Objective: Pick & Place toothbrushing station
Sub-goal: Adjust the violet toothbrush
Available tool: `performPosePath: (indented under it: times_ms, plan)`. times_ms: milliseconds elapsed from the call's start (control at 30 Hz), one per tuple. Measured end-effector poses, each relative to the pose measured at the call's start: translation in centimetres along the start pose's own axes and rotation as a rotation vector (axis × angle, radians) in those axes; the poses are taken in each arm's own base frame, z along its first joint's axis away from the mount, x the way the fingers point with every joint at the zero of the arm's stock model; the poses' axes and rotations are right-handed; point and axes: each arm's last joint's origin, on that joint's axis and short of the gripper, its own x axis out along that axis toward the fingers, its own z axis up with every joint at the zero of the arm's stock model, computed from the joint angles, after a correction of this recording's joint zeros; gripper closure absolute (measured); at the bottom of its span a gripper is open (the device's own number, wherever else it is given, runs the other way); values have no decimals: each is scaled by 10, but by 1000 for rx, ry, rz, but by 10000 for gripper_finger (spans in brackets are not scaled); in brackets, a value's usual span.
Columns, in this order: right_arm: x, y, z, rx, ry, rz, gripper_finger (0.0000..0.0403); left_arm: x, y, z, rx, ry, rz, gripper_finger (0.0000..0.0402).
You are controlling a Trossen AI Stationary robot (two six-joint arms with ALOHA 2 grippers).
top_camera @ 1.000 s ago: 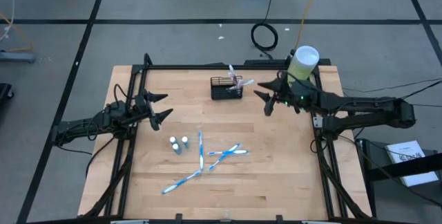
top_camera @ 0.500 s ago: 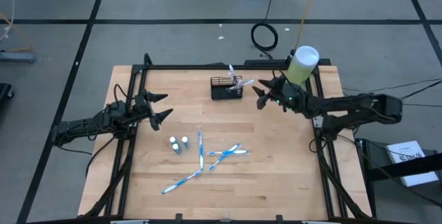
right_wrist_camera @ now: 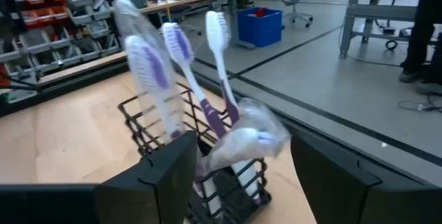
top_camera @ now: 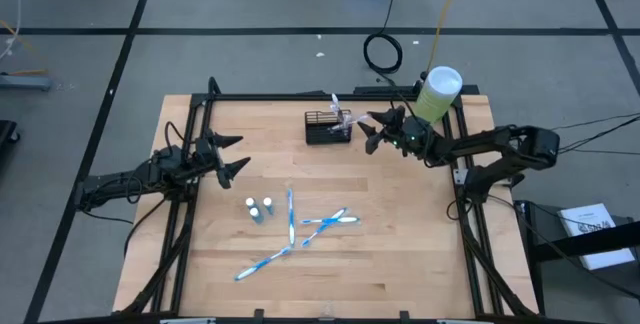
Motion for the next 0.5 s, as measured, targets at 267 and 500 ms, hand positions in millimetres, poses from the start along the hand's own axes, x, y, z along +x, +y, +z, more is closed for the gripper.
performPosePath:
  times_ms: [267, 500]
  plan:
    - [4, -3, 5, 14, -74, -4, 242, 0, 0, 0, 0, 0, 0, 34]
    - [4, -2, 7, -15, -102, -1, 347, 0, 0, 0, 0, 0, 0, 34]
